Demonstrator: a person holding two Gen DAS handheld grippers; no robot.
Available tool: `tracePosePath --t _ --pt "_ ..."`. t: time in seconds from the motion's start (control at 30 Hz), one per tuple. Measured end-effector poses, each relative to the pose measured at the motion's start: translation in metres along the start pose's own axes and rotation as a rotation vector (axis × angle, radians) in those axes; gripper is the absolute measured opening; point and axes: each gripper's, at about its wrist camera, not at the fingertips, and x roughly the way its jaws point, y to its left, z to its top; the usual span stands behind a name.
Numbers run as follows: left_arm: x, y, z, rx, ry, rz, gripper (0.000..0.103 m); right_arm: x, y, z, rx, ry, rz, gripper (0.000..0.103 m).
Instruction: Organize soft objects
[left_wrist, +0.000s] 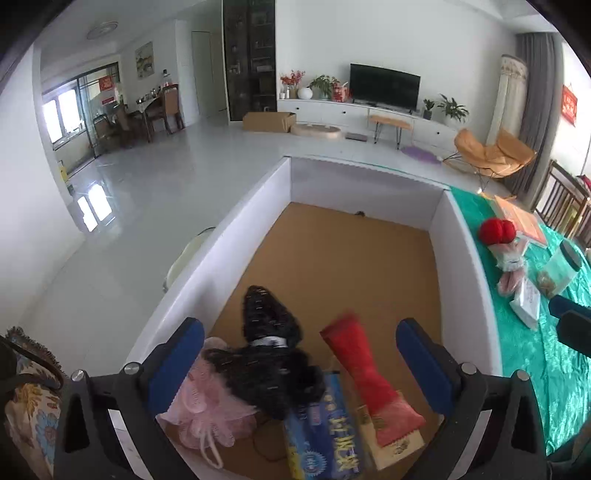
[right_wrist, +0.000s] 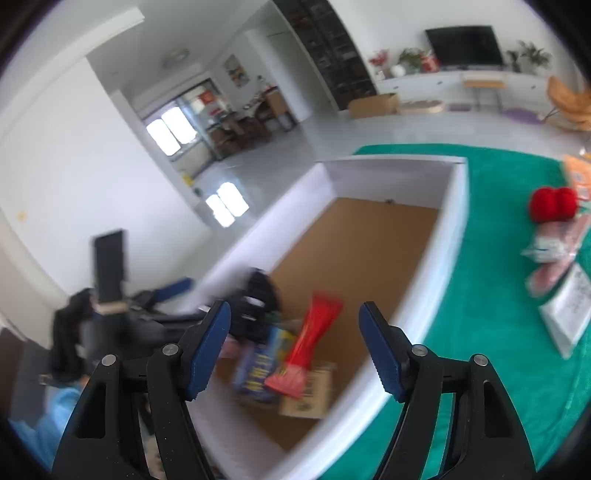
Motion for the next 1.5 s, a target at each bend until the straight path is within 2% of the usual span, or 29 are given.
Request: tracePosePath --t 0.13,0.23,0.37,0.47,0.5,0.57,0.67,0.8,0.97,1.03,1.13,1.5 --pt "-0.013 -0.032 0.005 0.035 -0.059 -0.113 0.103 -0.029 -0.062 -0.028 0.002 -0.053 -0.244 0.076" --pt "-0.024 -0.087 0.008 0.103 -0.073 -0.239 0.103 -0.052 -0.118 -0.065 0.041 -0.059 -0.474 0.077" --pt "-0.029 -0.179 -0.011 0.249 -0.015 -0.423 0.103 -0.074 -0.187 -0.113 0.113 -0.02 -0.709 0.077" --pt "-0.018 -0.251 -0.038 0.373 0.045 -0.493 0.103 -0.089 -0.223 -0.135 0.17 -0.014 -0.81 0.077" --pt "-0.01 -0.27 -0.045 0.407 0.062 -0.491 0.103 -0.092 -0.233 -0.141 0.206 -0.009 -0.831 0.077" --pt "0.008 -0.299 -0.053 0.447 0.091 -0.463 0.103 -0.103 -0.244 -0.144 0.281 -0.021 -0.812 0.077" --pt "0.037 -0.319 -0.057 0.468 0.106 -0.417 0.103 -0.116 -0.25 -0.142 0.297 -0.039 -0.879 0.077" --pt "0.081 -0.325 -0.063 0.459 0.152 -0.341 0.103 -0.117 -0.26 -0.148 0.357 -0.014 -0.887 0.077" --pt "0.118 -0.32 -0.073 0.406 0.216 -0.327 0.103 -0.108 -0.266 -0.148 0.363 0.017 -0.899 0.079" --pt "0.124 -0.317 -0.077 0.4 0.232 -0.331 0.103 -0.109 -0.267 -0.15 0.37 0.015 -0.903 0.082" --pt "0.125 -0.317 -0.081 0.416 0.198 -0.33 0.103 -0.109 -0.27 -0.151 0.387 0.004 -0.899 0.085" --pt "0.123 -0.313 -0.082 0.42 0.192 -0.336 0.103 -0.106 -0.27 -0.151 0.381 0.0 -0.901 0.09"
